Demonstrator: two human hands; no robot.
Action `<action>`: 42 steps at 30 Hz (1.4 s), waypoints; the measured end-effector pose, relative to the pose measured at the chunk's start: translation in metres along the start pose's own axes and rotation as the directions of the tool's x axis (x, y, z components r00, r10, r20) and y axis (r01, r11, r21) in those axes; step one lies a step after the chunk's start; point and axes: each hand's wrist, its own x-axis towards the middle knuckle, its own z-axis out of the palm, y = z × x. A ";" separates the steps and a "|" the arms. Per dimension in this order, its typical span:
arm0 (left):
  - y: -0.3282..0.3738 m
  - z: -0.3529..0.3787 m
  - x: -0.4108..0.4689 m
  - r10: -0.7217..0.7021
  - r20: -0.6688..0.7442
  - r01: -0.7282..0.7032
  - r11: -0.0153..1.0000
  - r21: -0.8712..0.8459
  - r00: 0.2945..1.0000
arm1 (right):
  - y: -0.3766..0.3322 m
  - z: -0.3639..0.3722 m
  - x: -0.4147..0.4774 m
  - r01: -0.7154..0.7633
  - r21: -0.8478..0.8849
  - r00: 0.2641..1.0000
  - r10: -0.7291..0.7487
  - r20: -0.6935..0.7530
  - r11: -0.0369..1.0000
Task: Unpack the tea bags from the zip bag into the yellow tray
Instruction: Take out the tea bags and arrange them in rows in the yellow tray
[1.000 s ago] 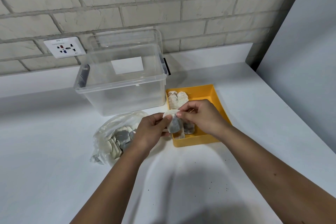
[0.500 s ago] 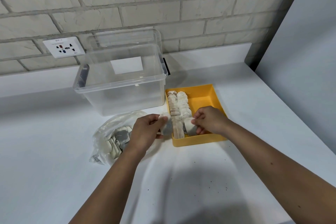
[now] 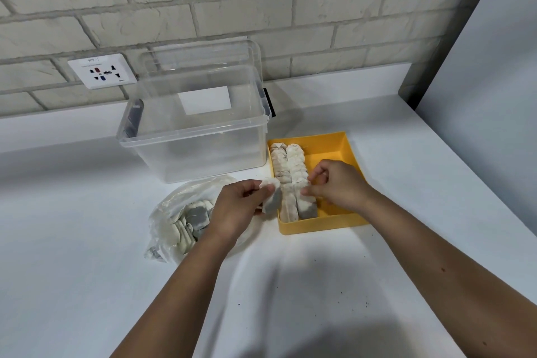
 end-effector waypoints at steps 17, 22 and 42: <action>0.001 0.005 0.005 0.059 -0.065 -0.044 0.974 0.221 0.996 | 0.004 -0.017 -0.008 -0.031 0.013 0.992 0.029 0.122 0.999; -0.005 0.011 0.001 0.022 -0.001 -0.020 0.957 0.290 1.000 | 0.012 0.000 -0.004 -0.140 -0.108 0.962 0.161 0.219 0.984; 0.026 -0.034 -0.008 0.062 -0.024 -0.059 0.989 0.134 0.998 | -0.034 0.007 -0.019 0.054 -0.183 0.991 -0.074 -0.107 0.982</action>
